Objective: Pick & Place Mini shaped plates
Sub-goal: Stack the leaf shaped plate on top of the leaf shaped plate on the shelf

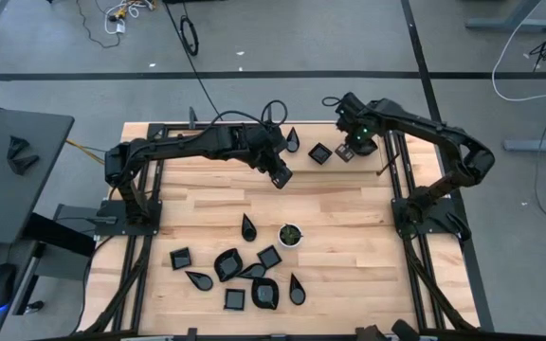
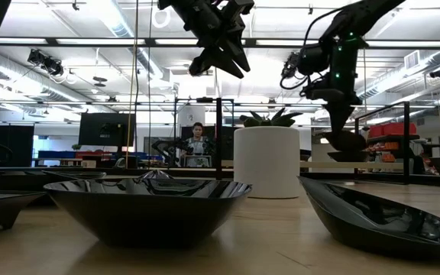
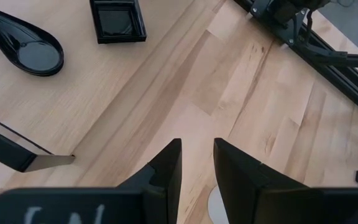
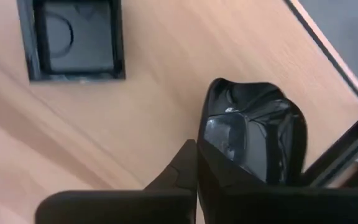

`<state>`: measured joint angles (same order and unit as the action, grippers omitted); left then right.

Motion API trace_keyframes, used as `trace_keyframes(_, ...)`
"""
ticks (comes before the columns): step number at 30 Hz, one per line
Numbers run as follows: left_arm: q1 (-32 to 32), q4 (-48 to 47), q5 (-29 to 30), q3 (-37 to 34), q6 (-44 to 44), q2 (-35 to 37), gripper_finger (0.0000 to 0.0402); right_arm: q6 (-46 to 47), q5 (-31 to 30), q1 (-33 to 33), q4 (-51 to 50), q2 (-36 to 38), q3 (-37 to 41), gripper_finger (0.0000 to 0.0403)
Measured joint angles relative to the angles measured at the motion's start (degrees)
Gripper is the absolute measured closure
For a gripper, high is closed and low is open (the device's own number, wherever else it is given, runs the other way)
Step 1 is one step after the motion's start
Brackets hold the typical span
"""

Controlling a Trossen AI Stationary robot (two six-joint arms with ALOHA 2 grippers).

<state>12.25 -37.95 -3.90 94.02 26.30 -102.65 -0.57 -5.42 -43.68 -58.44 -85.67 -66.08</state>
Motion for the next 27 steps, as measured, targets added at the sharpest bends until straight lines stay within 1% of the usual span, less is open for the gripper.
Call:
trace_keyframes(5,0.00,0.02,0.03,0.00,-0.02,0.00,0.0305,-5.86,-5.34,-0.11,-0.55,0.00,0.00,0.0396)
trace_keyframes(8,0.00,0.02,0.04,0.00,-0.02,0.00,0.0305,-9.73,-5.60,-0.11,-0.45,0.00,0.00,0.0395)
trace_keyframes(10,0.00,0.02,0.04,0.00,-0.02,0.00,0.0305,-10.42,-5.60,-0.07,-0.45,0.00,0.00,0.0394)
trace_keyframes(17,0.00,0.02,0.04,0.00,-0.02,0.00,0.0305,-10.36,-5.58,-0.09,-2.11,-1.16,0.18,0.0374)
trace_keyframes(25,-0.39,0.02,0.04,0.00,0.02,0.00,0.0305,-6.26,-5.64,-0.09,-1.13,-0.79,1.36,0.0320)
trace_keyframes(27,-0.59,0.02,0.04,0.00,0.02,0.00,0.0305,-3.98,-5.65,-0.11,-1.43,-0.34,1.36,0.0310)
